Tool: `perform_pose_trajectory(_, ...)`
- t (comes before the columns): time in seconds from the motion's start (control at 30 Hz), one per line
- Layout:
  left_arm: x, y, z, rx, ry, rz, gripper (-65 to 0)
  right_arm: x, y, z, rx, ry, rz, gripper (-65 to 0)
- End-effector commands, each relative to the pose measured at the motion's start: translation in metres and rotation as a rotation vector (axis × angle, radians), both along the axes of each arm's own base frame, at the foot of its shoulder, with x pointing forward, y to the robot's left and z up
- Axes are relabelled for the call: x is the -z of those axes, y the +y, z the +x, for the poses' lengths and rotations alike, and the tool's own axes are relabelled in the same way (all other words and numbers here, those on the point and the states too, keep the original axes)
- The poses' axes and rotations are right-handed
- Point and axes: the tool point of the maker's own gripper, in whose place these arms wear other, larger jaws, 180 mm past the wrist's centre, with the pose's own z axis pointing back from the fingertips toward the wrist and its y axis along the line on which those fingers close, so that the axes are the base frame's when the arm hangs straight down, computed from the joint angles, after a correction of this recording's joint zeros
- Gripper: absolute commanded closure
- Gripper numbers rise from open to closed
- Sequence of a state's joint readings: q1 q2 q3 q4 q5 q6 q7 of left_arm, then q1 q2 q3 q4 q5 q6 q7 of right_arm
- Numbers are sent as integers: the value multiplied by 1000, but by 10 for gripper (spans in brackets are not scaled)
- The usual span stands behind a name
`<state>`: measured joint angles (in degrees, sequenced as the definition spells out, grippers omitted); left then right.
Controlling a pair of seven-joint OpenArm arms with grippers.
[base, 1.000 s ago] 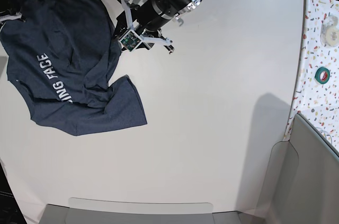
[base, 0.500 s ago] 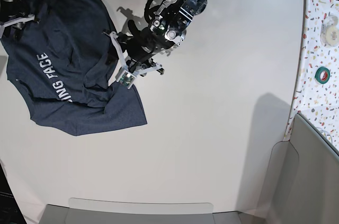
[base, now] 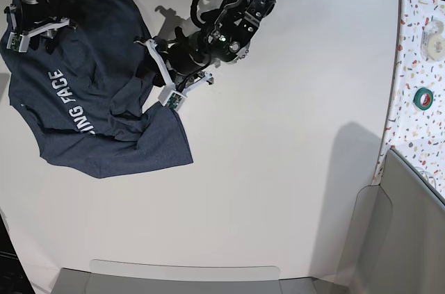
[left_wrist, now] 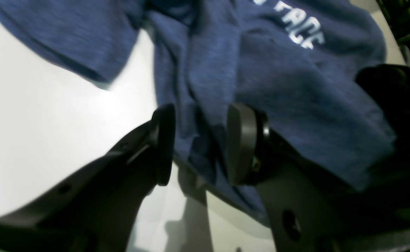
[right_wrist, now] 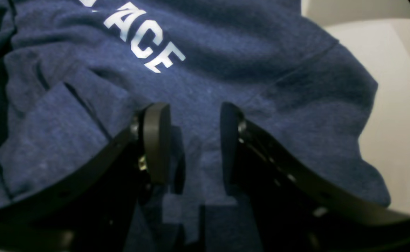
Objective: Layout the t-shirt on the table in an organized manner, then fold the t-shirt properly
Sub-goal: 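Drag the grasped t-shirt fabric away from the right gripper to spread it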
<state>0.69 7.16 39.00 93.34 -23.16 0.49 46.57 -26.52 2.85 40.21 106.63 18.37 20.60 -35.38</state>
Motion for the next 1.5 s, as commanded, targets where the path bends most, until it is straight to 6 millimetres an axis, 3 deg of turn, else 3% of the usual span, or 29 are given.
perform_pose_trajectory(0.0, -16, -8, 6, -4, -36, -44, -243, -11, -4, 5, -3, -38, -22, -235)
perform_pose_trajectory(0.13, -9, -15, 1, 8, -10, -40, -242, -11, -5, 3, 1, -34, -24, -235)
perform_pose_trajectory(0.23, 14, -17, -4, 15, 37, -6, -241, -11, -6, 2, 2, -33, -25, -235)
perform_pose_trajectory(0.37, 26, -20, -5, 5, 34, -8, -241, -11, -6, 2, 3, -32, -26, -235)
perform_pose_trajectory(0.5, 20, -20, 2, 1, 14, -12, -240, -11, -7, 1, 6, -30, -28, -235)
perform_pose_trajectory(0.73, -12, -23, 8, -3, -57, -66, -240, -10, -12, 0, 6, 4, -84, -235)
perform_pose_trajectory(1.03, -9, -23, 7, -1, -49, -61, -240, -6, -8, 0, 19, 4, -71, -235)
perform_pose_trajectory(1.33, 24, -21, 0, 6, 17, -8, -238, -5, -7, 0, 20, 5, -71, -235)
perform_pose_trajectory(1.47, 25, -21, 1, 6, 18, -6, -153, -5, -7, 0, 20, 5, -71, -235)
